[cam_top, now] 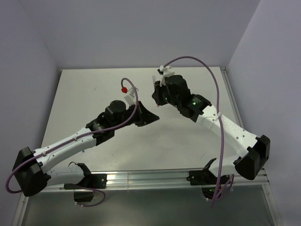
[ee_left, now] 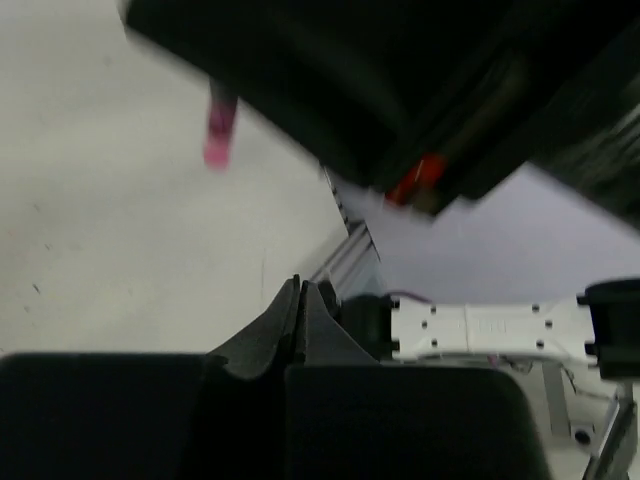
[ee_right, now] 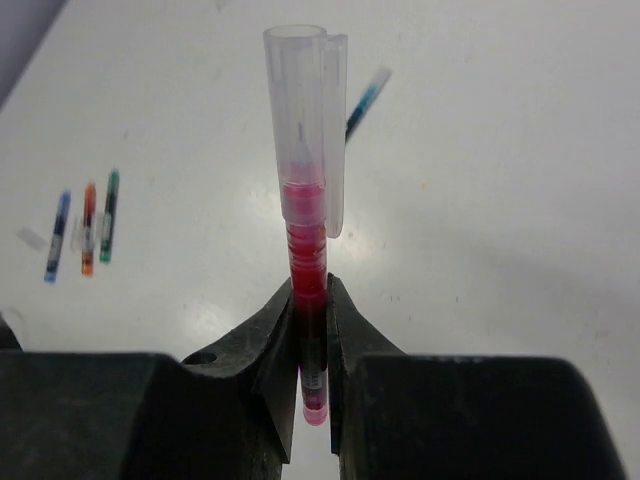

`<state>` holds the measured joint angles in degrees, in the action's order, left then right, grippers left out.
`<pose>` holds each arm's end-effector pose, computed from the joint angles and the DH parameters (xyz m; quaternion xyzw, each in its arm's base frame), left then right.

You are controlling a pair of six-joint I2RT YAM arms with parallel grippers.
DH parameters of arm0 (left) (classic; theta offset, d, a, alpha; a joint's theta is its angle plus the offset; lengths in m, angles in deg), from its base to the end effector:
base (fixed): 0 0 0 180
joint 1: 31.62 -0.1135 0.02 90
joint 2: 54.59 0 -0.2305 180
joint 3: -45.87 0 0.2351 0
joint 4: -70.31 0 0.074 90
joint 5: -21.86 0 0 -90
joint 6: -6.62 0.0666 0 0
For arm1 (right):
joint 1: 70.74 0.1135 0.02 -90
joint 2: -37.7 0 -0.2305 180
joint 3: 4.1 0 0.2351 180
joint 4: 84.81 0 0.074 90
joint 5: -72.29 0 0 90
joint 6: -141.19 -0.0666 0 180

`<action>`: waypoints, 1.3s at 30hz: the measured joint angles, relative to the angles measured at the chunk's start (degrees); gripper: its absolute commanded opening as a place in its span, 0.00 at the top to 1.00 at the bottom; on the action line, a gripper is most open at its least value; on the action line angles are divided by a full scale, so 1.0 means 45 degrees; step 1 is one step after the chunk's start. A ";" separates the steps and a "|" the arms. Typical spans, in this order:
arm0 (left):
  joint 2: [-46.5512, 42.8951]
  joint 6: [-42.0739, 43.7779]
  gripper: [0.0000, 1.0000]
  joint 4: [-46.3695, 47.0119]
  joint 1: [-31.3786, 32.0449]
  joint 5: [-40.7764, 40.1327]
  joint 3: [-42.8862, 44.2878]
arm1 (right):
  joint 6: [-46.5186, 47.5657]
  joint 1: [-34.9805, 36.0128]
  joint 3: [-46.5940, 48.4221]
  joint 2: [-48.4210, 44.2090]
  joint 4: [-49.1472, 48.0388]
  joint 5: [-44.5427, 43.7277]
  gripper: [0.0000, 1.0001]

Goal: Insert the pens into the pen caps
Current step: Insert the pen cap onto the pen, then press the pen cap onto the pen.

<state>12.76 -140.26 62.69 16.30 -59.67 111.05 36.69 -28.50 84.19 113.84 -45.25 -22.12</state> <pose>0.1965 -0.2322 0.2935 -0.0122 0.7642 -0.5435 0.3472 0.2398 0.2108 0.3221 -0.1853 0.8338 0.2177 0.4723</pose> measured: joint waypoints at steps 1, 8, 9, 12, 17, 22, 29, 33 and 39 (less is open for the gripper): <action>-0.0005 0.0015 1.00 -0.0282 0.0296 0.0340 0.0000 | 0.0000 -0.0087 0.0136 0.0044 -0.0325 -0.0189 1.00; -0.0223 0.0369 0.99 -0.1991 0.0476 0.0471 0.0175 | 0.0010 -0.0131 0.0491 0.0049 -0.1297 -0.0389 1.00; -0.0379 0.0525 0.93 -0.2331 0.0461 0.0277 0.0282 | 0.0015 -0.0131 0.0491 0.0049 -0.1302 -0.0350 1.00; -0.1015 0.1020 0.75 -0.3249 0.0243 -0.0500 0.0724 | 0.0058 -0.0131 0.0466 0.0034 -0.1331 -0.0039 1.00; -0.2443 0.1933 0.47 -0.4085 -0.1258 -0.1190 0.1787 | 0.0107 -0.0131 0.0287 -0.0019 -0.1501 0.1530 1.00; -0.2579 0.2501 0.42 -0.4027 -0.2545 -0.1292 0.3206 | 0.0107 -0.0131 0.0063 -0.0117 -0.1690 0.3356 1.00; -0.1384 0.2832 0.42 -0.3696 -0.3011 -0.0379 0.3891 | 0.0087 -0.0005 0.0000 -0.0228 -0.2123 0.5226 1.00; -0.0855 0.2841 0.42 -0.3628 -0.3036 0.0180 0.3891 | 0.0053 0.0136 0.0000 -0.0253 -0.2195 0.5605 1.00; -0.0573 0.2827 0.43 -0.3196 -0.3060 0.0641 0.3944 | 0.0053 0.0301 0.0000 -0.0253 -0.2191 0.5731 1.00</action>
<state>10.18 -127.54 48.30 2.53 -56.79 128.80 36.93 -27.15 84.19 112.70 -55.11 3.67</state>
